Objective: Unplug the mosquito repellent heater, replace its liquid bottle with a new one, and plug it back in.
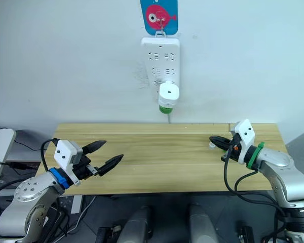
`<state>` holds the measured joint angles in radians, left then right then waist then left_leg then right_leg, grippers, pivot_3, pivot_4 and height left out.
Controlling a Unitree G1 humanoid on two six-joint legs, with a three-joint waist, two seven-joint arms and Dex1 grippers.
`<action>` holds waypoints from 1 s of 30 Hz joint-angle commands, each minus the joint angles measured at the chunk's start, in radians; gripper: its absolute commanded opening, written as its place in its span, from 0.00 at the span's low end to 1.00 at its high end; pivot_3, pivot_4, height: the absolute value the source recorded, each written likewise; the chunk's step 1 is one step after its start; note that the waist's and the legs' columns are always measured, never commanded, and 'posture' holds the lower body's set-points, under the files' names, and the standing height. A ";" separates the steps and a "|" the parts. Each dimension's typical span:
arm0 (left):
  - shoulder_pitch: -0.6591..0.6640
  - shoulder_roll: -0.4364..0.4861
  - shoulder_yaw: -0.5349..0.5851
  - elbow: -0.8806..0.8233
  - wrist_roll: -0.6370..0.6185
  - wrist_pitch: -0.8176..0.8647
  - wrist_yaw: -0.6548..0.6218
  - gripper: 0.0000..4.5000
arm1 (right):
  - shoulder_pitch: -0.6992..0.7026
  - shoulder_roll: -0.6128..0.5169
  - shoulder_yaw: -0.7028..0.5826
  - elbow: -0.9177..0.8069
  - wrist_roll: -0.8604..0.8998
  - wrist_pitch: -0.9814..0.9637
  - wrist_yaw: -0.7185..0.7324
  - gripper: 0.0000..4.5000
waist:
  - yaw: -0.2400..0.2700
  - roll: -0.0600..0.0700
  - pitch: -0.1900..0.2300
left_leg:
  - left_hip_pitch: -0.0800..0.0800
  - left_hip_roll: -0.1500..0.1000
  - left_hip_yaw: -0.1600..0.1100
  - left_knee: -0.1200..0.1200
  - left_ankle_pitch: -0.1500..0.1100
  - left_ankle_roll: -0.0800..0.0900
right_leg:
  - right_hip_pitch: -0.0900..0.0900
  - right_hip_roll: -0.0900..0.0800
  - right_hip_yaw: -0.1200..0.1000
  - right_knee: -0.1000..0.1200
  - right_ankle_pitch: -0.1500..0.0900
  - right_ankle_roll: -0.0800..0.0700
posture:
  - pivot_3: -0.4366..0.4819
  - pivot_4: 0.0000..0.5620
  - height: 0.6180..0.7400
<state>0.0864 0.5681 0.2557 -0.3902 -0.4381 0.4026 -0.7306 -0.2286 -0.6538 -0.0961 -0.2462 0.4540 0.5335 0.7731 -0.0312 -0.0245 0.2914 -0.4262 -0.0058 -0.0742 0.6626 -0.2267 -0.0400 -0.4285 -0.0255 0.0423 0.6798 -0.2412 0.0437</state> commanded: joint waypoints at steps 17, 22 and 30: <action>-0.108 0.027 -0.047 -0.052 -0.028 -0.093 -0.070 1.00 | -0.142 0.028 0.107 -0.060 0.048 0.021 0.120 0.01 | 0.001 0.000 0.000 | 0.002 0.000 -0.001 -0.001 0.000 0.000 | 0.003 0.000 -0.001 -0.001 0.000 0.000 | 0.49 0.47 1.00; -0.177 0.017 -0.071 -0.074 -0.061 -0.083 -0.062 1.00 | -0.286 0.144 0.136 -0.049 0.084 0.109 0.040 0.01 | 0.000 0.000 0.000 | 0.002 0.001 -0.001 -0.001 0.000 0.000 | 0.003 0.001 -0.001 -0.001 0.000 0.000 | 0.50 0.47 1.00; -0.273 -0.003 -0.096 -0.093 -0.101 -0.045 -0.029 1.00 | -0.399 0.246 0.182 0.014 0.003 0.089 -0.056 0.01 | 0.004 0.000 0.000 | 0.001 0.000 -0.002 -0.001 0.000 0.000 | 0.003 0.000 -0.002 -0.002 0.000 0.000 | 0.51 0.46 1.00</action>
<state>-0.1776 0.5662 0.1600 -0.4432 -0.5167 0.3626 -0.7712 -0.6113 -0.4115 0.0880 -0.2215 0.4717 0.6492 0.7345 -0.0275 -0.0244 0.2916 -0.4248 -0.0060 -0.0765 0.6617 -0.2267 -0.0401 -0.4256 -0.0253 0.0405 0.6777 -0.2414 0.0435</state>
